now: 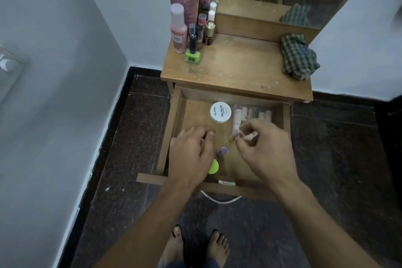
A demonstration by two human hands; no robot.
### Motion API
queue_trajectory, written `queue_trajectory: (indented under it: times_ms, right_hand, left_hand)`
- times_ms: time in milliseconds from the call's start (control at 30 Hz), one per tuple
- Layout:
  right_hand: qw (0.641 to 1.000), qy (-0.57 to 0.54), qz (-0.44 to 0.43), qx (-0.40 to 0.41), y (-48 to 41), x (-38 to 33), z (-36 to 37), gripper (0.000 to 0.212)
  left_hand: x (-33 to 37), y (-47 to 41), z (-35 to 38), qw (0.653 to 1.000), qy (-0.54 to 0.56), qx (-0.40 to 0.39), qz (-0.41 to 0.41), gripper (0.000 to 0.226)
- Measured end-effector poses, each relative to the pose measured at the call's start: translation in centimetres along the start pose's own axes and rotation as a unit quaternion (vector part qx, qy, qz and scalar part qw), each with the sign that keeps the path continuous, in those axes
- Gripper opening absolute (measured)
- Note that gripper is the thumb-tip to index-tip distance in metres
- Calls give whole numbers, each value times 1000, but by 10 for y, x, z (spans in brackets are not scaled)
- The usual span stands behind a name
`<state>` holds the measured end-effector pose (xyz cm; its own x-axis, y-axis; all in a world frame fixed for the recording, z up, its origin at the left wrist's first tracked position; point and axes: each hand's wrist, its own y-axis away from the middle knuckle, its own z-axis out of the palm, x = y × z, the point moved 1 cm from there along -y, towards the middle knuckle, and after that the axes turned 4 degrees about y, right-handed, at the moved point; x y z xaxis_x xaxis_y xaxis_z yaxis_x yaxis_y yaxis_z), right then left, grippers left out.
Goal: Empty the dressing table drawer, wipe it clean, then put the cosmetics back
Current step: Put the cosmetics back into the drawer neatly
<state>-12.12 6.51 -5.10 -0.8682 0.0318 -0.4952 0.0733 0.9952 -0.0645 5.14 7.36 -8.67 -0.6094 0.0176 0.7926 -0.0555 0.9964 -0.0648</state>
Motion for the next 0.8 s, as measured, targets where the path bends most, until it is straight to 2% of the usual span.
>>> queue_trajectory:
  times_ms: [200, 400, 800]
  right_hand:
    - [998, 29, 26, -45, 18, 14, 21, 9]
    - [994, 56, 36, -88, 16, 18, 29, 9]
    - [989, 87, 34, -114, 18, 14, 30, 9]
  left_hand:
    - [0, 4, 2, 999, -46, 13, -2, 29]
    - [-2, 4, 1, 999, -36, 19, -3, 35]
    - [-5, 5, 1, 1000, -6, 26, -1, 45]
